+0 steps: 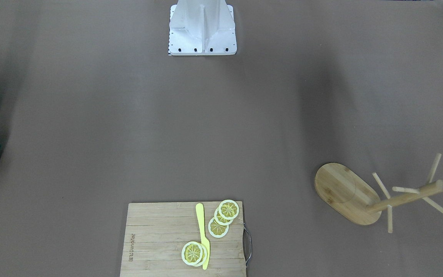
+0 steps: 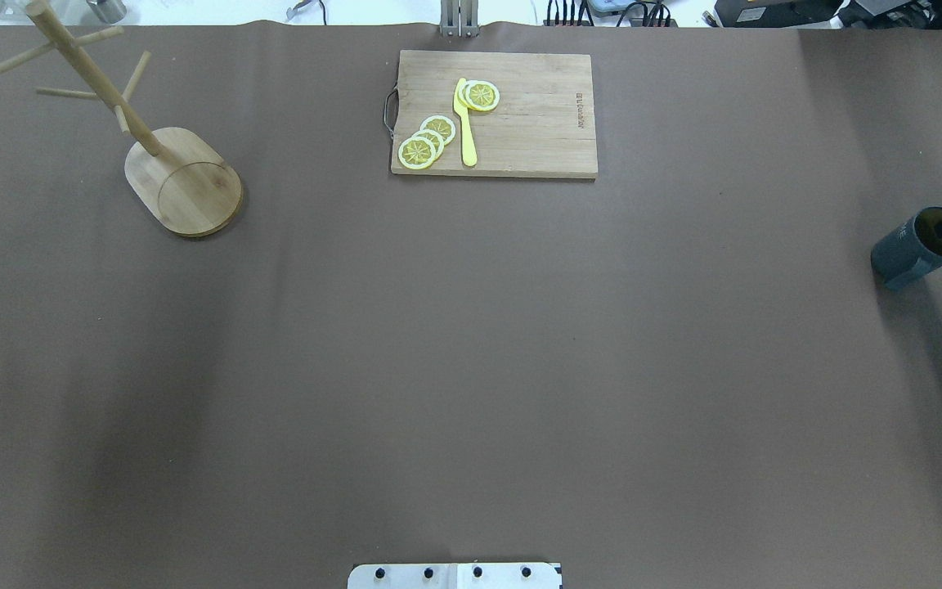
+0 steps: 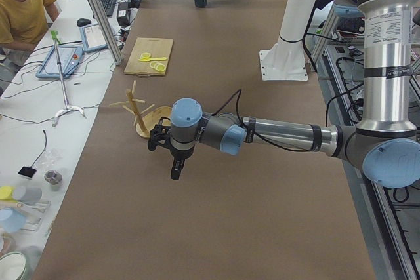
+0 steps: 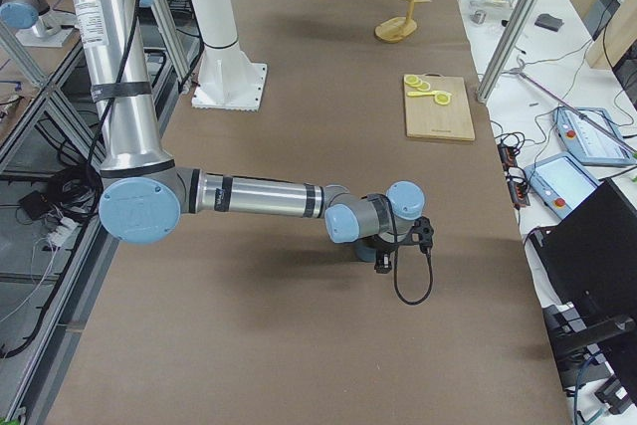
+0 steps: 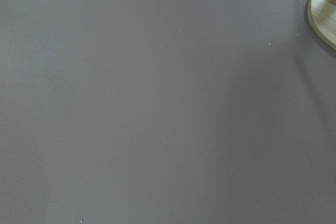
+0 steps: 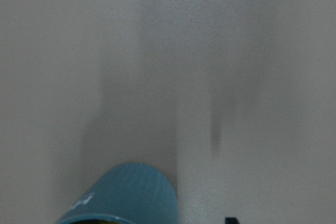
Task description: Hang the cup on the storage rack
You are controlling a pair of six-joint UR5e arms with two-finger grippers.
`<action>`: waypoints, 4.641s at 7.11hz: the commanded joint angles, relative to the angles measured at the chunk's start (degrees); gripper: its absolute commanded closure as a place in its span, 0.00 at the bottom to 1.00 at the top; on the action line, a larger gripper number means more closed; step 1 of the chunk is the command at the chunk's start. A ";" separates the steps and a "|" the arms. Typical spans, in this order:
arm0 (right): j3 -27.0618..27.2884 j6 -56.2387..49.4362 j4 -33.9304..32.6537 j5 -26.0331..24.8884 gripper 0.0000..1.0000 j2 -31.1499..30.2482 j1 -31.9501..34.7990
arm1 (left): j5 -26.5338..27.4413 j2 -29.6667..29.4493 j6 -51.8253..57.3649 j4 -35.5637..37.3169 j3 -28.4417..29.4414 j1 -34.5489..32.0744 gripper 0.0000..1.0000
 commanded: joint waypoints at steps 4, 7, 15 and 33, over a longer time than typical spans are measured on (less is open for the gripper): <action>6.27 5.73 2.84 2.30 1.00 1.17 -1.70 | -0.18 -0.07 0.00 -2.01 -0.50 0.09 0.02; 21.03 34.78 2.40 -1.89 1.00 4.41 -16.42 | -4.56 -0.86 -17.33 -16.00 -0.16 5.68 0.02; 24.34 55.43 -14.83 -22.74 1.00 26.83 -43.98 | 10.59 -19.72 -45.62 -29.36 -7.80 34.93 0.12; 21.52 43.83 -13.77 -10.09 0.00 24.29 -30.54 | 60.96 -28.20 -25.14 -53.43 12.05 71.09 0.06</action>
